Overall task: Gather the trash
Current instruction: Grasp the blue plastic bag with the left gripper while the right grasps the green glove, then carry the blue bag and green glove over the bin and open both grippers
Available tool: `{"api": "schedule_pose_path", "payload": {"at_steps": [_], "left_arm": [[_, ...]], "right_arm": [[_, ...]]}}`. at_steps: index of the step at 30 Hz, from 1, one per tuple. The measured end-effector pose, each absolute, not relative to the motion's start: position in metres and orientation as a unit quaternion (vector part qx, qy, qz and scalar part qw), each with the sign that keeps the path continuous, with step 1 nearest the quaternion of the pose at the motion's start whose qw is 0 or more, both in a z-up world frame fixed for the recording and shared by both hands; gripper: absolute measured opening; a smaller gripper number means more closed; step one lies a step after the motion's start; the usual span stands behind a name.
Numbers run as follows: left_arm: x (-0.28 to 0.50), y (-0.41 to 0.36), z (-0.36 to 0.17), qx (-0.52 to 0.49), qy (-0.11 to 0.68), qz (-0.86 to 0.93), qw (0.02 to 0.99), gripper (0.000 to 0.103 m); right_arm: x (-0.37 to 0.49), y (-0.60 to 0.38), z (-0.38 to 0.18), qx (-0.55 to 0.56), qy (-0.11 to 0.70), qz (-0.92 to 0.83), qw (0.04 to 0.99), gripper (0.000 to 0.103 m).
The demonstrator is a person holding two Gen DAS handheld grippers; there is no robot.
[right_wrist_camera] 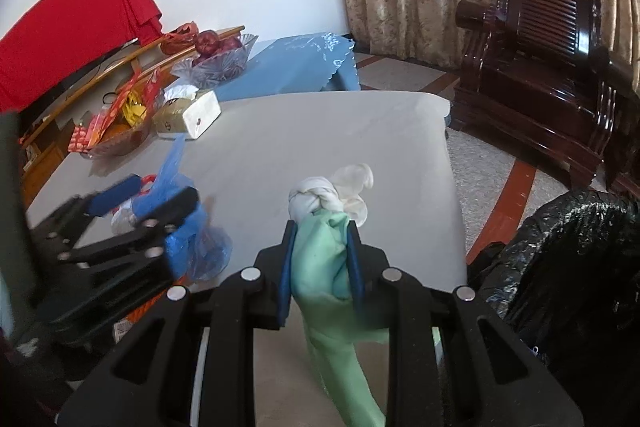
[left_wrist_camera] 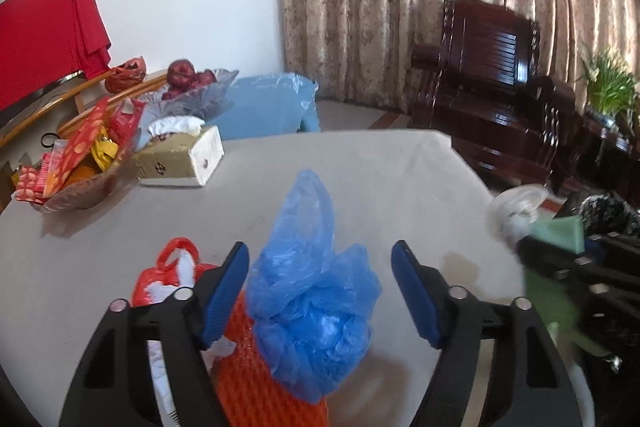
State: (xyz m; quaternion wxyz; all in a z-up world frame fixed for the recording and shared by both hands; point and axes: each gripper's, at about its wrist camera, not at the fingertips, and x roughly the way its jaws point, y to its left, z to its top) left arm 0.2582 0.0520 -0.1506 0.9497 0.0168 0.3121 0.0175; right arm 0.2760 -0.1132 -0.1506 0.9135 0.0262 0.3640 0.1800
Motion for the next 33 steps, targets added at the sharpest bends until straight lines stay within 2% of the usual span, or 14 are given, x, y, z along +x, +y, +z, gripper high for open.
{"api": "schedule_pose_path", "payload": {"at_steps": [3,5,8,20,33], "left_arm": [[0.265,0.050,-0.160,0.019,0.333,0.019,0.943,0.044],[0.264,0.049,-0.163,0.014,0.340,0.017,0.940,0.021],[0.259,0.050,-0.157,0.001,0.332,0.016,0.943,0.010],[0.206,0.037,-0.088,-0.010,0.262,-0.019,0.965,0.006],[0.157,0.005,-0.046,-0.023,0.239,-0.067,0.968,0.006]], "right_arm": [[0.274,-0.118,-0.148,0.033,0.362,0.179,0.914,0.023],[0.272,-0.120,-0.146,0.037,0.359,0.179,0.915,0.023],[0.266,-0.120,-0.140,0.039,0.352,0.182,0.917,0.023],[0.231,-0.127,-0.088,0.044,0.302,0.187,0.934,0.023],[0.172,-0.164,-0.041,0.043,0.256,0.161,0.952,0.023]]}}
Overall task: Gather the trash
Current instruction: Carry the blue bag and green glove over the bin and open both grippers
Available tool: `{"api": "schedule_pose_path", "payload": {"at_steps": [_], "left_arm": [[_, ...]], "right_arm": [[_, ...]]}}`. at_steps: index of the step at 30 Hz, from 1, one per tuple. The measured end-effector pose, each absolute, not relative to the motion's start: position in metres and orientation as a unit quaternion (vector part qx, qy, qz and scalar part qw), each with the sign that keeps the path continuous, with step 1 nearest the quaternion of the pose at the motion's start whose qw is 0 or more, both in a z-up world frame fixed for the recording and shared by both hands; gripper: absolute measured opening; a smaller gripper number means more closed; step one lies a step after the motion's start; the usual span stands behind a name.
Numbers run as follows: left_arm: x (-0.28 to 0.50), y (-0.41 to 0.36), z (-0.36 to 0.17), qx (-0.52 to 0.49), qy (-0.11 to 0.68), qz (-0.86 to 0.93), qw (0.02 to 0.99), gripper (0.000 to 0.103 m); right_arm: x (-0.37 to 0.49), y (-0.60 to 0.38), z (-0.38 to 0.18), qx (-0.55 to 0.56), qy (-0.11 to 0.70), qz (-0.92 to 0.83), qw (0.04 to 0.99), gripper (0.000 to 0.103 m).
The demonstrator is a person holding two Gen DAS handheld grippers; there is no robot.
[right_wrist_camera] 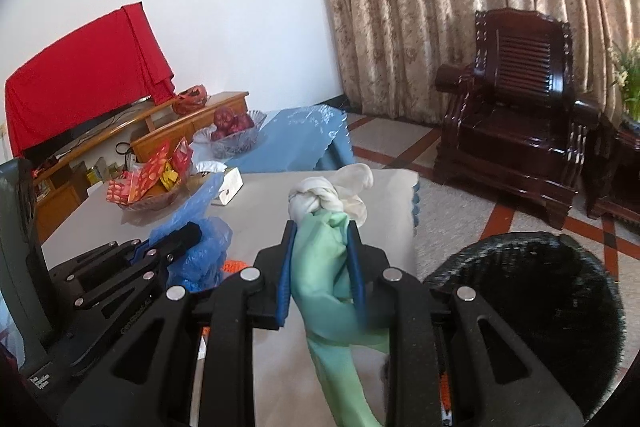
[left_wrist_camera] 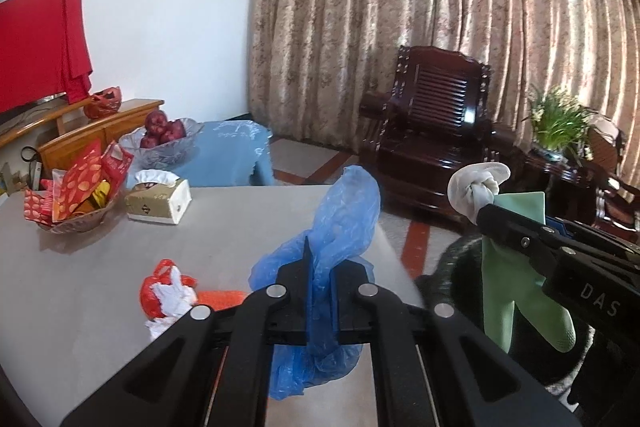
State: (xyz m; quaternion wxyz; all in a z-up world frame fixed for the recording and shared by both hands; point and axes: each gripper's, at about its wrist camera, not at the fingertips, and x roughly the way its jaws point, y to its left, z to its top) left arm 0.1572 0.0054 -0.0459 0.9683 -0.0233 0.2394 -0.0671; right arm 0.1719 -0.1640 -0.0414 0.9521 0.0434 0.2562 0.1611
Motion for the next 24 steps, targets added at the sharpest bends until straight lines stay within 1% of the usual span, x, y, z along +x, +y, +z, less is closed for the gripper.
{"api": "schedule_pose_path", "payload": {"at_steps": [11,24], "left_arm": [[0.150,-0.067,-0.038,-0.020,0.231,-0.148,0.961,0.006],[0.182,-0.168,-0.052,-0.008,0.237,-0.230,0.944,0.006]], "right_arm": [[0.140,-0.235,-0.035,0.044,0.240,0.093,0.965,0.023],[0.145,-0.324,-0.063,0.063,0.244,0.024,0.967,0.023]]}}
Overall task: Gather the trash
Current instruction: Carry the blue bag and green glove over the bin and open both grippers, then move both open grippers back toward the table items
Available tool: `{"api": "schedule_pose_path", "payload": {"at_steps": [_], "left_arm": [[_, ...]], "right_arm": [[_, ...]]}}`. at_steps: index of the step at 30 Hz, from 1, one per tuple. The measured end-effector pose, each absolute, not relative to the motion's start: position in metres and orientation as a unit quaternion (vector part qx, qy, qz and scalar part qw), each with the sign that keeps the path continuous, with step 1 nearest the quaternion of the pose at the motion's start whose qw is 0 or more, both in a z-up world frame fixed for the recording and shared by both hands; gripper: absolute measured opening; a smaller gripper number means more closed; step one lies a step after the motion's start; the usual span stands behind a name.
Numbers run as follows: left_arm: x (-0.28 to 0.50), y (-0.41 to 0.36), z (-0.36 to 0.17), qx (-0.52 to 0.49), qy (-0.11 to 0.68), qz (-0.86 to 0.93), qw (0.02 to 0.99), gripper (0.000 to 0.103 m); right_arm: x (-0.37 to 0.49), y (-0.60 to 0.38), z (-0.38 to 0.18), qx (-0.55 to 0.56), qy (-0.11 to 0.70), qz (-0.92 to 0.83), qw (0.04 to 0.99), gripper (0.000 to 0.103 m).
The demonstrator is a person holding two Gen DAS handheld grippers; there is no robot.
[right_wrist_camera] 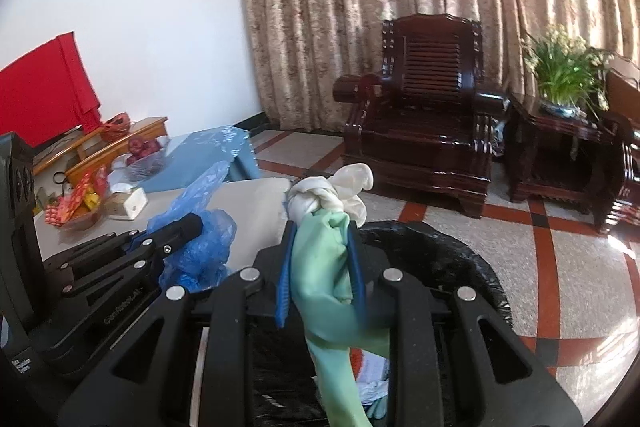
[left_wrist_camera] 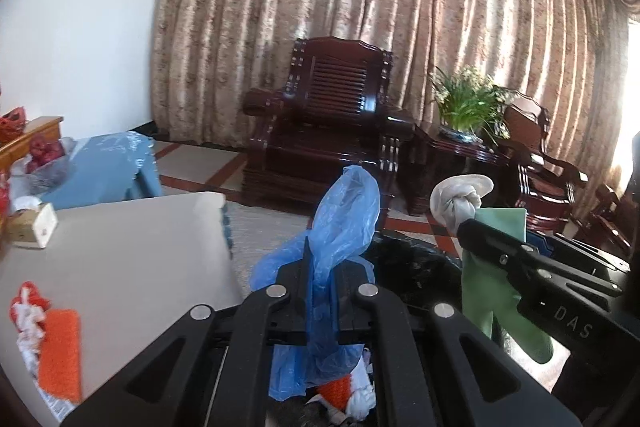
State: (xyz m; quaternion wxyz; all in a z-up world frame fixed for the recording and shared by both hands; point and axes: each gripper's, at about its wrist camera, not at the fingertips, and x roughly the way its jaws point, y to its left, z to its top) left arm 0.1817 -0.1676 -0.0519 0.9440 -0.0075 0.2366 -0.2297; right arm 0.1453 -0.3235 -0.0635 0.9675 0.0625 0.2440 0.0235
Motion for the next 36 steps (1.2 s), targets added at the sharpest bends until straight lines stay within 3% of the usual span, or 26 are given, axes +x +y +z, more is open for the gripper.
{"api": "schedule_pose_path", "payload": {"at_steps": [11,15,16,17,20,22,24,28,32,36], "left_arm": [[0.210,-0.217,-0.079,0.008,0.261,-0.252,0.932,0.006],[0.218,-0.224,-0.090,0.007,0.276,-0.260,0.925,0.007],[0.219,-0.224,-0.091,0.006,0.280,-0.262,0.923,0.009],[0.220,-0.225,-0.092,0.002,0.284,-0.266,0.921,0.019],[0.222,-0.222,-0.092,-0.004,0.285,-0.266,0.921,0.042],[0.222,-0.215,-0.089,-0.008,0.281,-0.264,0.923,0.050],[0.220,-0.205,-0.084,-0.010,0.274,-0.256,0.927,0.062],[0.217,-0.179,-0.074,-0.016,0.260,-0.236,0.936,0.080],[0.209,-0.144,-0.064,-0.024,0.248,-0.209,0.946,0.088],[0.194,-0.103,-0.054,-0.029,0.237,-0.171,0.956,0.089]], "right_arm": [[0.167,-0.364,-0.105,0.084,0.274,-0.006,0.958,0.024],[0.172,-0.374,-0.115,0.086,0.283,-0.014,0.955,0.029],[0.172,-0.376,-0.118,0.086,0.284,-0.020,0.955,0.030],[0.172,-0.378,-0.119,0.085,0.285,-0.024,0.954,0.034],[0.169,-0.381,-0.119,0.082,0.280,-0.038,0.956,0.053],[0.167,-0.383,-0.117,0.083,0.276,-0.047,0.956,0.076],[0.163,-0.383,-0.115,0.085,0.267,-0.060,0.958,0.092],[0.153,-0.376,-0.109,0.085,0.254,-0.069,0.961,0.098],[0.147,-0.366,-0.102,0.090,0.248,-0.070,0.962,0.098],[0.142,-0.342,-0.093,0.093,0.241,-0.055,0.964,0.098]]}}
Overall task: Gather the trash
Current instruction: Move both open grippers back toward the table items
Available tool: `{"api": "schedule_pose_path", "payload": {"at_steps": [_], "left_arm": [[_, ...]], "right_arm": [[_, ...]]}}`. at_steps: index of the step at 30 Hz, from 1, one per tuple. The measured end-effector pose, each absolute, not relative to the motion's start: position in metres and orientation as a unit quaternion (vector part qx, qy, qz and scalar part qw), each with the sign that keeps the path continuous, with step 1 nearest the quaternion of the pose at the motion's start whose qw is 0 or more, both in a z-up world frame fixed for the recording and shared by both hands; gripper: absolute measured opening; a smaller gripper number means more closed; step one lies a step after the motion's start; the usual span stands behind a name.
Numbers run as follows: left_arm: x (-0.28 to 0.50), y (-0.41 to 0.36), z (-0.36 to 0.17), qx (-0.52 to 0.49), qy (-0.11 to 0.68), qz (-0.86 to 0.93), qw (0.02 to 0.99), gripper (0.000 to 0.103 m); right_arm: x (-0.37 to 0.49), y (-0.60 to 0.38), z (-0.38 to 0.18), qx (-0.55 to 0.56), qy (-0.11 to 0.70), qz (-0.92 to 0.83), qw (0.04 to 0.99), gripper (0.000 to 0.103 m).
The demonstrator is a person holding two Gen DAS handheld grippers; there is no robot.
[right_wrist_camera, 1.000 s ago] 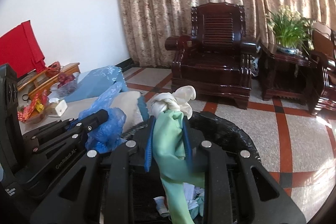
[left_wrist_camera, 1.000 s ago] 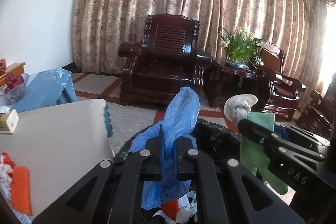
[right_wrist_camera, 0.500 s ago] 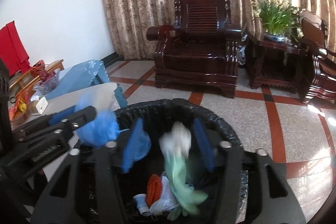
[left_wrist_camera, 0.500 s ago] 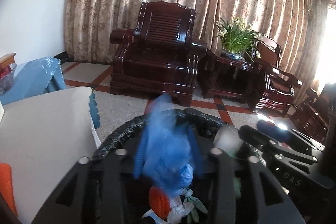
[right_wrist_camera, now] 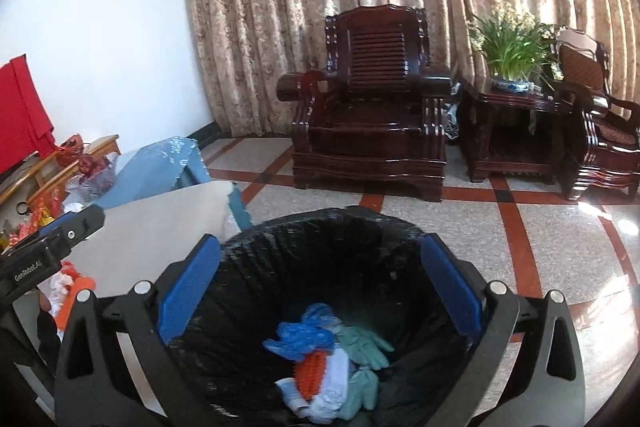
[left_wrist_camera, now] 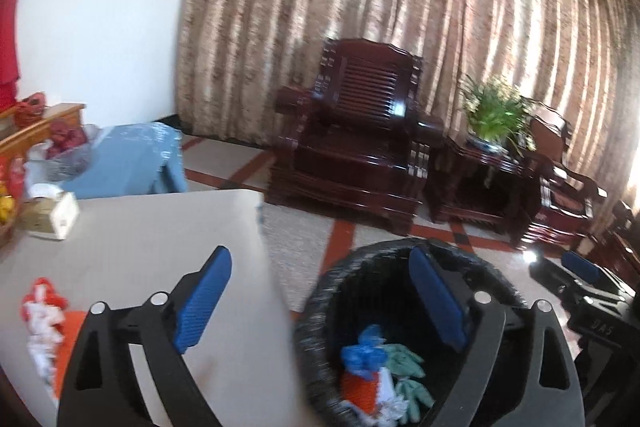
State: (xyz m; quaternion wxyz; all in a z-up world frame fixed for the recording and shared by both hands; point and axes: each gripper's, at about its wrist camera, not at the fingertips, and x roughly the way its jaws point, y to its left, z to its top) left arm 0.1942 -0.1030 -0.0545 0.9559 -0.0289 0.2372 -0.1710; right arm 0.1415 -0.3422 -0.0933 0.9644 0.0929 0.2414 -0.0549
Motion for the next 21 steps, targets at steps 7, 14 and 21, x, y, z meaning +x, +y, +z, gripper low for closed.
{"api": "schedule_pose_path", "payload": {"at_steps": [7,14,21], "left_arm": [[0.162,-0.026,-0.054,-0.020,0.226,-0.101,0.969,0.089],[0.134,0.047,-0.066,-0.017,0.228,-0.023,0.973,0.089],[0.122,0.097,-0.075,-0.016,0.232,0.027,0.972,0.089]], "right_arm": [[0.149,-0.282,-0.084,0.082,0.241,-0.002,0.967,0.098],[0.160,-0.208,-0.080,0.059,0.239,0.060,0.967,0.098],[0.169,-0.143,-0.090,0.030,0.246,0.107,0.963,0.098]]}}
